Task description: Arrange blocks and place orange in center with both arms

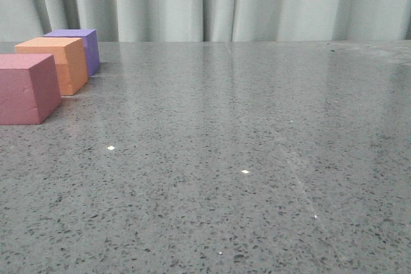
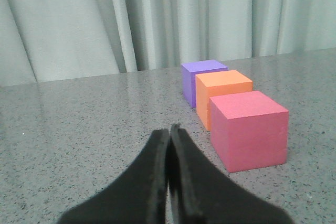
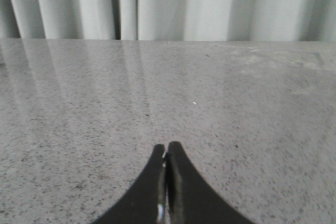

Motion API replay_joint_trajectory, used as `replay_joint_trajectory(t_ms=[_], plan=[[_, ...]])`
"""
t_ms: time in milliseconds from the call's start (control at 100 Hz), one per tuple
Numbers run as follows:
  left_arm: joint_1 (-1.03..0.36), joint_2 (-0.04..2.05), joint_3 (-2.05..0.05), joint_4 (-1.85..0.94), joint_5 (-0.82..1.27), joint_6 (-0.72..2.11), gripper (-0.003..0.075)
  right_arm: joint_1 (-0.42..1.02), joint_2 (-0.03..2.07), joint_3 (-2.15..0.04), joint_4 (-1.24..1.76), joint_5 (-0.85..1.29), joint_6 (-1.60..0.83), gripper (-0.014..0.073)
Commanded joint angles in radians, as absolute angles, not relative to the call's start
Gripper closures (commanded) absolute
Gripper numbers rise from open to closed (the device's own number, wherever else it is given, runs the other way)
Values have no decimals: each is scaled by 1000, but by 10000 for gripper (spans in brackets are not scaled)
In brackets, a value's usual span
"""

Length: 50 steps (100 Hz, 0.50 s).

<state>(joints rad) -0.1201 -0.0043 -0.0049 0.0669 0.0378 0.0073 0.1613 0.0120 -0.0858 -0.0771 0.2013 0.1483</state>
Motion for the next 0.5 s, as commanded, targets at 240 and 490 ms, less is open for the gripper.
replay_joint_trajectory(t_ms=[240,490], plan=[[-128,-37,49,67,-41,7,739,30,-32,14,0,-9,137,661],[-128,-37,49,67,-41,7,739,27,-32,14,-18,-30,134,661]])
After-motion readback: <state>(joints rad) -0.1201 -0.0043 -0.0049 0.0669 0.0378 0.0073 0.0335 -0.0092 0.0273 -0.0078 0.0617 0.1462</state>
